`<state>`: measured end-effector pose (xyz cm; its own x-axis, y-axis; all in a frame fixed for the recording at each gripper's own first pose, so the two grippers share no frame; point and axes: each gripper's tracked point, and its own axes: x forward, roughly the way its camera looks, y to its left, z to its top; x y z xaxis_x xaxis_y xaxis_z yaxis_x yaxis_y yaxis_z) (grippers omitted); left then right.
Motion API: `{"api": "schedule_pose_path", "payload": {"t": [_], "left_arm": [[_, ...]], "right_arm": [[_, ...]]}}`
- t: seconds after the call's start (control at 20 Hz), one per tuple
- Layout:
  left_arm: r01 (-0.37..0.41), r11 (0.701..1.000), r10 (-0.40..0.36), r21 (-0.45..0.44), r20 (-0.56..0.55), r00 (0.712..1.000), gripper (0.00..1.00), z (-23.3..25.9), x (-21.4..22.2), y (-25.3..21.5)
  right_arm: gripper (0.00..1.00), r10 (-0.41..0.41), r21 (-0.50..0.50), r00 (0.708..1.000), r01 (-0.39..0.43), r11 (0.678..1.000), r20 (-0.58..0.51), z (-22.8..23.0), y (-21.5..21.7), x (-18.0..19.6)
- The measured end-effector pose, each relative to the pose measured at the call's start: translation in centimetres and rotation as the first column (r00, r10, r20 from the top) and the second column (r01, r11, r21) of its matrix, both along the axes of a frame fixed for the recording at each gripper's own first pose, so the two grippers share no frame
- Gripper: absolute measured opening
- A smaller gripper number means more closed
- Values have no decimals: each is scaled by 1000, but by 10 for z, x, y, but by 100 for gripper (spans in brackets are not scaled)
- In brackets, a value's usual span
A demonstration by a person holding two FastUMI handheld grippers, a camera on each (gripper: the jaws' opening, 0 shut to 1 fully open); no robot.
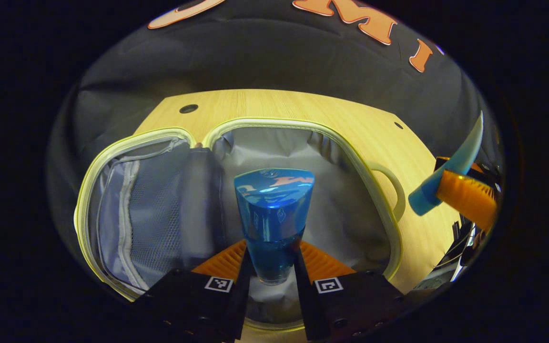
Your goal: First open the suitcase, pack the skin care products into it, and then close the suitcase.
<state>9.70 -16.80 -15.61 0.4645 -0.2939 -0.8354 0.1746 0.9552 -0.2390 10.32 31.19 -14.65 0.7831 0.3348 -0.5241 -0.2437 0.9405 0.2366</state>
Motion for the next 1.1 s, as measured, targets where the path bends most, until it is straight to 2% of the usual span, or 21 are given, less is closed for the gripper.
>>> {"api": "schedule_pose_path", "payload": {"t": [0.2, 0.5, 0.6, 0.75, 0.85, 0.95, 1.1], "left_arm": [[-25, 1000, 25, 5, -61, 998, 47, -16, 7, -5], [-23, 988, 49, 155, -168, 985, 48, -31, 2, 7], [-22, 985, 53, 172, -178, 983, 48, -33, 2, 7], [-45, 991, 63, 124, -147, 987, 51, -26, 5, 1], [-64, 993, 76, 97, -127, 989, 60, -21, 6, -1], [-76, 994, 82, 81, -75, 994, 57, -4, 9, 2], [-89, 990, 84, 110, 49, 995, 70, 26, 16, 22]], "right_arm": [[47, 16, 23, 998, -14, 1000, -54, -13, 16, 4], [47, 35, 68, 988, -25, 997, -149, -32, 30, 8], [47, 34, 77, 985, -21, 997, -167, -36, 31, 11], [47, 37, 77, 981, -22, 997, -189, -42, 30, 14], [47, 39, 86, 976, -21, 996, -217, -45, 31, 16], [47, 41, 94, 970, -18, 995, -238, -49, 32, 17], [46, 45, 107, 954, -14, 994, -297, -62, 39, 15]]}}
